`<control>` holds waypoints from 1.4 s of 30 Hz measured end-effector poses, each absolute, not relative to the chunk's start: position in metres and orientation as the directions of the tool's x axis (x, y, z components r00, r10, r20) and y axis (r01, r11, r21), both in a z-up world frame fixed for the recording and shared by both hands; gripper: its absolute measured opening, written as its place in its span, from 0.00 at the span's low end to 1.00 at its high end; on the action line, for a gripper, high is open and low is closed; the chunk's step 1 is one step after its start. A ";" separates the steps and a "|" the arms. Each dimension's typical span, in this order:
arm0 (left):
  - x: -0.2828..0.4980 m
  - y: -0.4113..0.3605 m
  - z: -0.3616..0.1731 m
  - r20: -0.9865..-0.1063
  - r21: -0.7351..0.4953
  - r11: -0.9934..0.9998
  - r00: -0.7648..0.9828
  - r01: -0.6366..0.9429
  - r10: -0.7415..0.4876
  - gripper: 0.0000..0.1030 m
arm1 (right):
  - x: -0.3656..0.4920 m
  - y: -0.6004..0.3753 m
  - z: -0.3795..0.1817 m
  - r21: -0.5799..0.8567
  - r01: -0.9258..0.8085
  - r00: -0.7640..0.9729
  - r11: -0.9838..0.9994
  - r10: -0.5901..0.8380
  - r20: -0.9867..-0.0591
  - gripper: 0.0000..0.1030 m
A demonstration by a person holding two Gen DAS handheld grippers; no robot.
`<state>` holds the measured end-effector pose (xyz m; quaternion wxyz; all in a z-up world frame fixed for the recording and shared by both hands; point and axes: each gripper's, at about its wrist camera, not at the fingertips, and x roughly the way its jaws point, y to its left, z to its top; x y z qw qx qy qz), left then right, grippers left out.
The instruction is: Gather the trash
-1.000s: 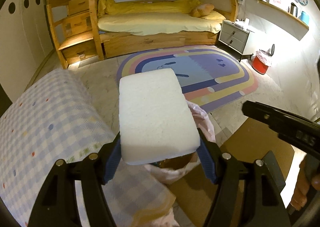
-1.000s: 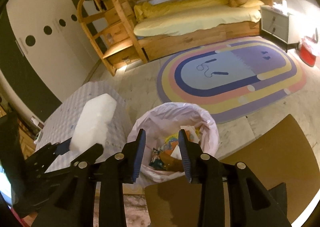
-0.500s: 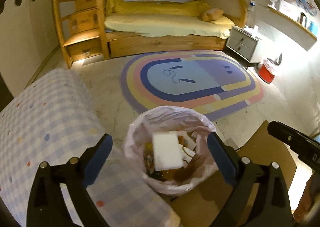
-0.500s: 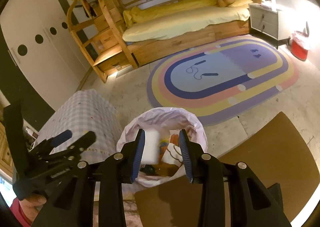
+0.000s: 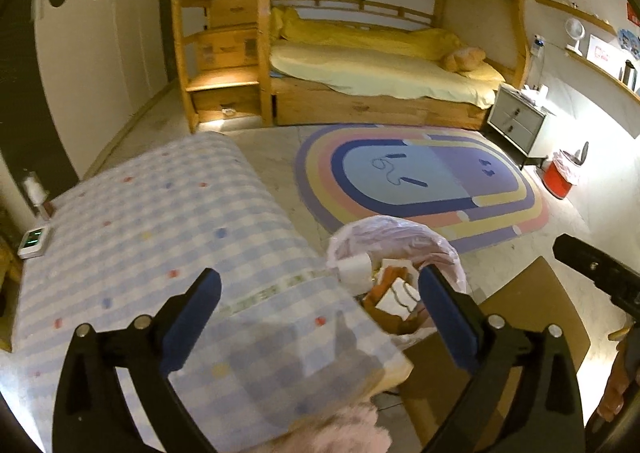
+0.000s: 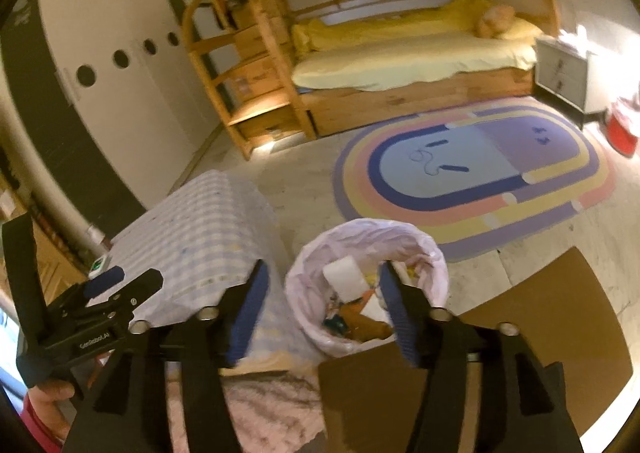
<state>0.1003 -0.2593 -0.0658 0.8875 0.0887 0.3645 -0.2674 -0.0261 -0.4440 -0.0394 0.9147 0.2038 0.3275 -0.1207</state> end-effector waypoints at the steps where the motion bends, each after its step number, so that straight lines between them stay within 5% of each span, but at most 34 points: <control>1: 0.096 -0.249 -0.061 -0.691 -0.036 0.846 0.598 0.532 -0.406 0.93 | -0.026 -0.438 -0.036 0.282 0.344 0.754 0.896 -0.084 -0.651 0.78; 6: 0.078 -0.199 -0.038 -0.691 -0.003 0.883 0.637 0.470 -0.342 0.93 | -0.027 -0.393 -0.012 0.212 0.249 0.765 0.945 -0.058 -0.641 0.89; 15: 0.043 -0.093 -0.005 -0.686 -0.064 0.965 0.692 0.254 -0.227 0.93 | -0.023 -0.317 0.021 0.237 0.049 0.776 0.970 0.113 -0.620 0.91; 27: -0.006 -0.009 0.004 -0.698 0.063 0.998 0.715 0.004 0.041 0.93 | -0.048 -0.236 0.055 0.097 -0.097 0.782 0.991 0.136 -0.608 0.92; 42: -0.019 -0.006 0.011 -0.694 0.056 0.998 0.720 0.004 0.036 0.93 | -0.053 -0.230 0.060 0.082 -0.117 0.785 0.990 0.143 -0.603 0.92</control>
